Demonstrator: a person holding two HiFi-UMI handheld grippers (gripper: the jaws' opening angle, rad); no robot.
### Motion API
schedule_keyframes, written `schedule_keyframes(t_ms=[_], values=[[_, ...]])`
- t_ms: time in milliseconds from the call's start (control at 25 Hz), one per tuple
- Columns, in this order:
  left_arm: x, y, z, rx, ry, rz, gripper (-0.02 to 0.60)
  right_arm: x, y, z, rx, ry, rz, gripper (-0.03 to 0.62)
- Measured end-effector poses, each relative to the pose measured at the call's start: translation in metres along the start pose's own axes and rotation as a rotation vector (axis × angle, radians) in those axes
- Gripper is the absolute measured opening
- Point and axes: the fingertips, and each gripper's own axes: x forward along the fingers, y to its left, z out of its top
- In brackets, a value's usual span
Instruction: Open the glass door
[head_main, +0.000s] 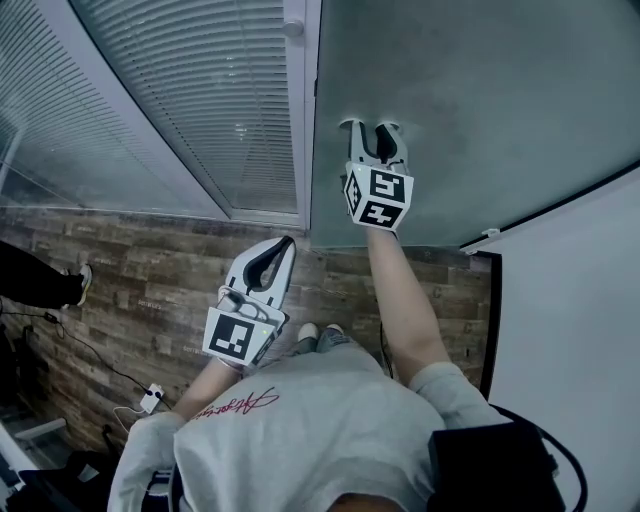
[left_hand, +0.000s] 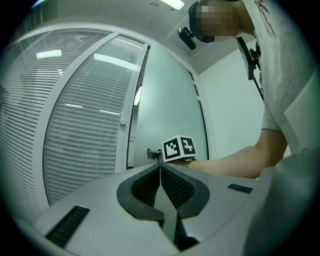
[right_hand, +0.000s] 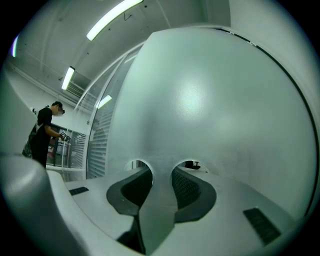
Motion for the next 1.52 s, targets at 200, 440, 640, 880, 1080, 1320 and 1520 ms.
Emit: schedule_keyframes(t_ms=[200,440,640,880,1080,1320,1520], values=[[-0.003,-0.017,-0.002,0.008,0.011,-0.025,0.018,-0.024,0.006,0.003,0.003,0.003,0.026,0.13],[-0.009,-0.049,-0.003,0.038,0.023,-0.046,0.018,-0.058,0.013,0.006,0.011,-0.007,0.068,0.13],[-0.014,-0.074,0.005,0.029,-0.008,-0.001,0.018,-0.086,0.018,0.008,0.016,-0.009,0.112,0.13],[-0.032,-0.11,0.005,0.034,-0.019,0.046,0.018,-0.124,0.021,0.008,0.021,-0.007,0.163,0.13],[-0.053,-0.14,-0.002,0.033,-0.003,0.095,0.018,-0.161,0.028,0.009,0.024,-0.004,0.227,0.13],[-0.067,-0.181,0.001,0.04,-0.03,0.149,0.018,-0.204,0.027,0.014,0.027,0.013,0.311,0.13],[-0.085,-0.213,0.014,0.055,-0.062,0.203,0.018,-0.241,0.026,0.017,0.028,0.039,0.369,0.13]])
